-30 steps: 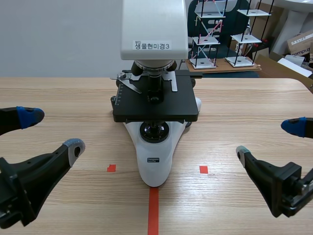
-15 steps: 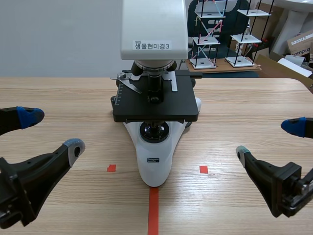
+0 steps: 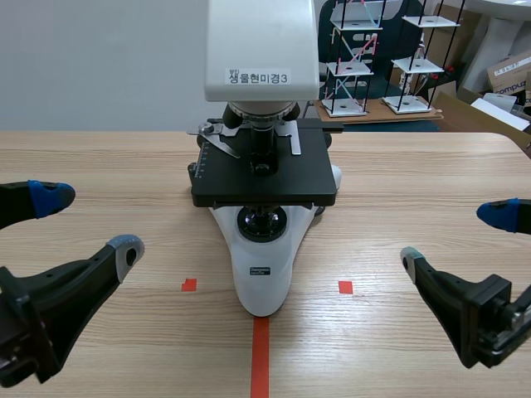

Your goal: Point at the stage clip

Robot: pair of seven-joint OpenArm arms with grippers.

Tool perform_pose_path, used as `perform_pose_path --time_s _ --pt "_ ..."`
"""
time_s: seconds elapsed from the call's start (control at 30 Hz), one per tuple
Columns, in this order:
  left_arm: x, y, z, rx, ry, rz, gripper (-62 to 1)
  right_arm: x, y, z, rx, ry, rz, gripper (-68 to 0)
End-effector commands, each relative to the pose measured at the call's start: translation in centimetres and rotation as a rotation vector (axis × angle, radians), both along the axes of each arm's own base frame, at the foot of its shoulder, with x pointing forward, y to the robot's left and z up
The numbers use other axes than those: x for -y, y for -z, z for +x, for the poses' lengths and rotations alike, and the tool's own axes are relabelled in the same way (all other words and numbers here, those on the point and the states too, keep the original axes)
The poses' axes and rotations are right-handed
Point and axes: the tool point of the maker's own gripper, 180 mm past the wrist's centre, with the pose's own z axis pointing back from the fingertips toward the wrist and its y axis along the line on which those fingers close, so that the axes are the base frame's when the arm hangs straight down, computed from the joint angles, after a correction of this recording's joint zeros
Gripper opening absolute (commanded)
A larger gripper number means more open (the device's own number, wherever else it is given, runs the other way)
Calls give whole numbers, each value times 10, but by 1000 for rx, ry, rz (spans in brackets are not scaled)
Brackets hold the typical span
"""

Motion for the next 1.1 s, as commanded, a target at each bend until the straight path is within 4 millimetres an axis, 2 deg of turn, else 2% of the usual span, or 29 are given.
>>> perform_pose_path --time_s 0.0,1.07 --pt "1 -6 1 17 -3 -18 -37 1 -9 3 32 -2 3 -62" --pt "0 -3 0 6 -2 -10 -37 1 -6 3 20 -5 -20 -62"
